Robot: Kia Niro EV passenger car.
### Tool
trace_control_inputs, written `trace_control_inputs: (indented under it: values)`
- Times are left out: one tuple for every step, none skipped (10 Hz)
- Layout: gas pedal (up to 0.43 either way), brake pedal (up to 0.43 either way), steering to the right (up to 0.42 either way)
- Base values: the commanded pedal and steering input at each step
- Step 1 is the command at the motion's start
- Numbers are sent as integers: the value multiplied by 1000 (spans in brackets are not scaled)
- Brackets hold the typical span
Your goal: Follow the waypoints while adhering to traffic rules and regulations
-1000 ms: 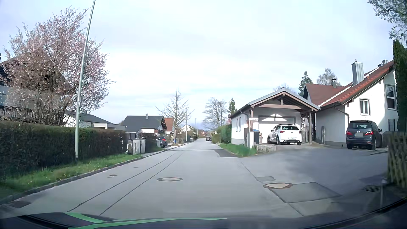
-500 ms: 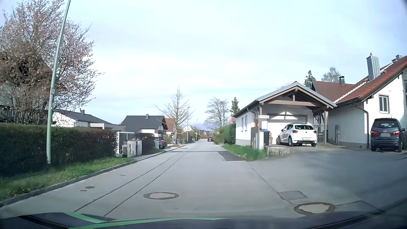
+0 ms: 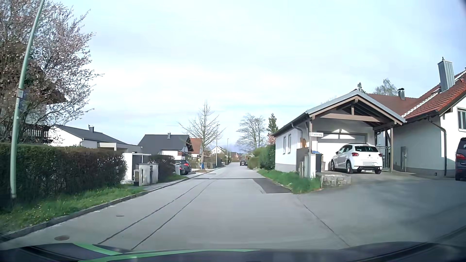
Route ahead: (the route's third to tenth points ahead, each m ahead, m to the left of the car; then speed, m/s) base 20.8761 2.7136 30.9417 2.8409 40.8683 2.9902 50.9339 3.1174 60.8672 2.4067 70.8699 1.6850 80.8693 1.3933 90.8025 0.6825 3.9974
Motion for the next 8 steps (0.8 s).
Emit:
trace_control_inputs:
  values:
    - [118,0,-13]
    - [138,0,-11]
    - [177,0,-9]
    - [197,0,-8]
    - [197,0,-7]
    - [209,0,-6]
    - [220,0,0]
    - [248,0,7]
